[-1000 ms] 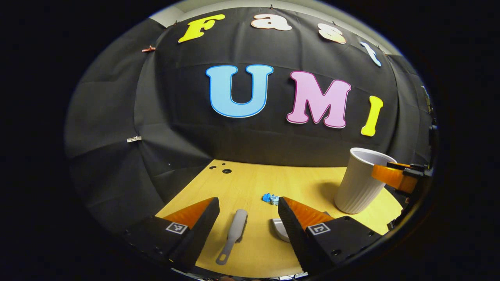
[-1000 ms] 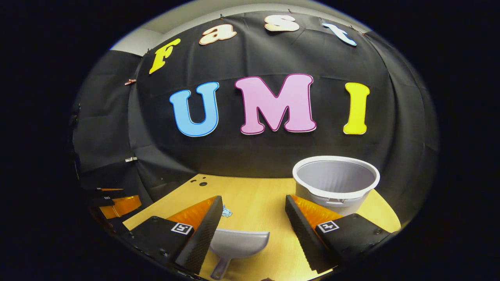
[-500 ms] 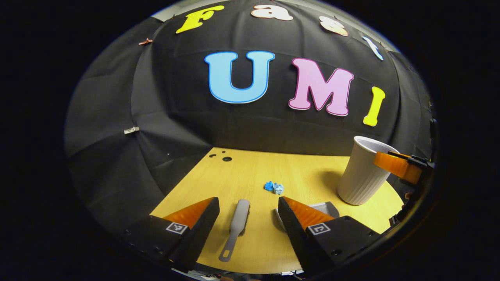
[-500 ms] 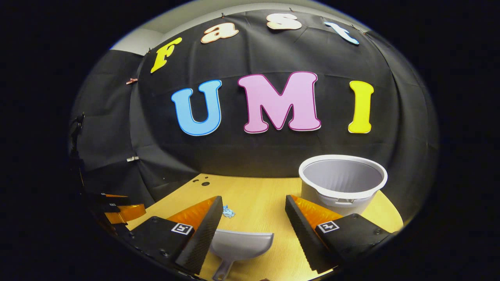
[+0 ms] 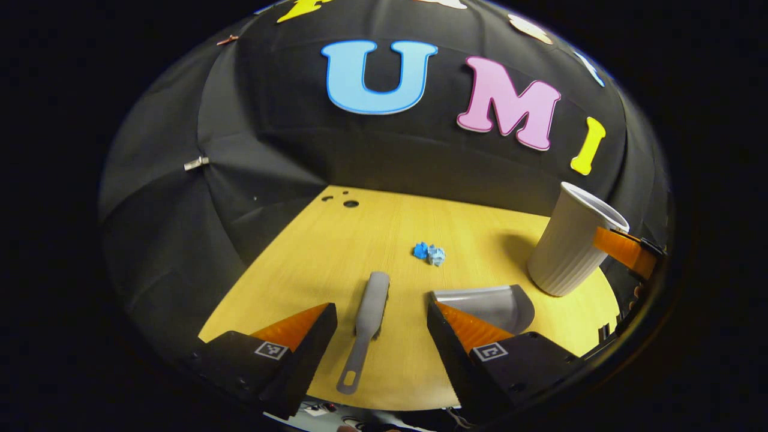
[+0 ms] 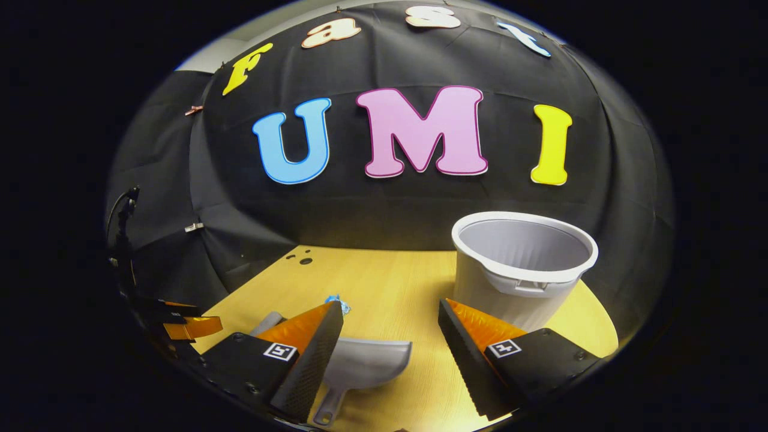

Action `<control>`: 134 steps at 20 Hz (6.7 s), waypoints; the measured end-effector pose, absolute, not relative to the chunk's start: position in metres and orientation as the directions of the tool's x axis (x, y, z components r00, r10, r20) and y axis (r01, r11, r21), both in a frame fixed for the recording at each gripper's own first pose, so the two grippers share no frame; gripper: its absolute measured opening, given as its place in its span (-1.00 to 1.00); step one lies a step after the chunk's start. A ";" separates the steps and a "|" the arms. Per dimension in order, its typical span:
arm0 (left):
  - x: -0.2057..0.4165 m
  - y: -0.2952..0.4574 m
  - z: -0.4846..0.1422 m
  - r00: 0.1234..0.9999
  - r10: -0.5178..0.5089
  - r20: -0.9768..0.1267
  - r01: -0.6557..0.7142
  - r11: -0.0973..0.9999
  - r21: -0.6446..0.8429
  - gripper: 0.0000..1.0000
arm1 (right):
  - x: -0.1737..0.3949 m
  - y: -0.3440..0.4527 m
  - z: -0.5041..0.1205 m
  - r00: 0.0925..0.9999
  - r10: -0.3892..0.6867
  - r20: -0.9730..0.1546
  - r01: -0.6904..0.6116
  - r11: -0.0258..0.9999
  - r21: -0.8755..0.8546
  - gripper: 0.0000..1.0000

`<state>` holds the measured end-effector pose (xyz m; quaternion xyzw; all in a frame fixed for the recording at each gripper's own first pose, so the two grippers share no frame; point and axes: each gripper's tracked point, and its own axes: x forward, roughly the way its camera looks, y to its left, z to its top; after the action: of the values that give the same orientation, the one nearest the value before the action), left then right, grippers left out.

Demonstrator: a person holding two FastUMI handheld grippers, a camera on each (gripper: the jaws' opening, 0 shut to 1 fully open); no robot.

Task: Pick up the small broom and dustpan from the desktop, sweep the trash into the dustpan with the broom, and then empty the trash into the garbage bin.

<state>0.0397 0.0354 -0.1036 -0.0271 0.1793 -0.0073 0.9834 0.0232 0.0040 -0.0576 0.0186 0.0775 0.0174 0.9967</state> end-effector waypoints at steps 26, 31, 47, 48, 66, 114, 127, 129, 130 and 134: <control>0.111 0.051 -0.255 0.419 0.010 -0.908 0.126 0.990 0.069 0.52 | 0.007 0.031 -0.171 0.857 0.104 -0.505 -0.018 0.985 0.172 0.97; 0.112 0.060 -0.255 0.410 0.033 -0.912 0.087 0.993 0.075 -0.29 | -0.001 0.047 -0.184 0.793 0.100 -0.601 0.005 0.985 0.170 0.99; 0.117 0.058 -0.254 0.575 -0.015 -0.818 0.153 0.984 0.090 -0.48 | -0.005 0.098 -0.284 0.565 -0.040 -0.824 0.182 0.980 0.077 0.99; 0.117 0.058 -0.254 0.582 -0.014 -0.813 0.146 0.986 0.087 -0.48 | 0.000 0.095 -0.288 0.554 -0.058 -0.830 0.181 0.982 0.053 0.99; 0.137 0.075 -0.232 0.573 0.040 -0.819 0.099 0.988 0.118 -0.48 | 0.013 0.089 -0.312 0.404 0.062 -0.913 0.045 0.995 0.087 -0.22; 0.182 -0.075 -0.249 0.193 -0.144 -0.971 0.786 0.615 0.065 -0.48 | 0.009 0.009 -0.252 0.456 0.084 -0.886 -0.203 0.979 -0.012 -0.31; 0.129 -0.068 -0.217 0.223 -0.268 -0.937 0.754 0.657 -0.009 -0.48 | 0.014 0.014 -0.246 0.467 0.087 -0.880 -0.071 0.996 0.060 -0.31; 0.126 -0.051 -0.214 0.275 -0.287 -0.918 0.720 0.694 -0.002 -0.48 | 0.015 0.012 -0.237 0.494 0.081 -0.865 -0.051 0.997 0.063 -0.31; 0.125 -0.044 -0.215 0.294 -0.291 -0.911 0.704 0.710 0.000 -0.48 | 0.014 0.008 -0.232 0.507 0.070 -0.859 -0.047 0.997 0.054 -0.31; 0.108 -0.020 -0.221 0.358 -0.283 -0.890 0.660 0.751 0.027 -0.48 | -0.015 -0.010 -0.189 0.528 0.044 -0.848 -0.012 0.999 0.044 -0.31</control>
<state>0.1084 -0.0200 -0.2210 0.1949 0.4841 -0.2944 0.8006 -0.0146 -0.0100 -0.1894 0.0162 0.4853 0.0160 0.8740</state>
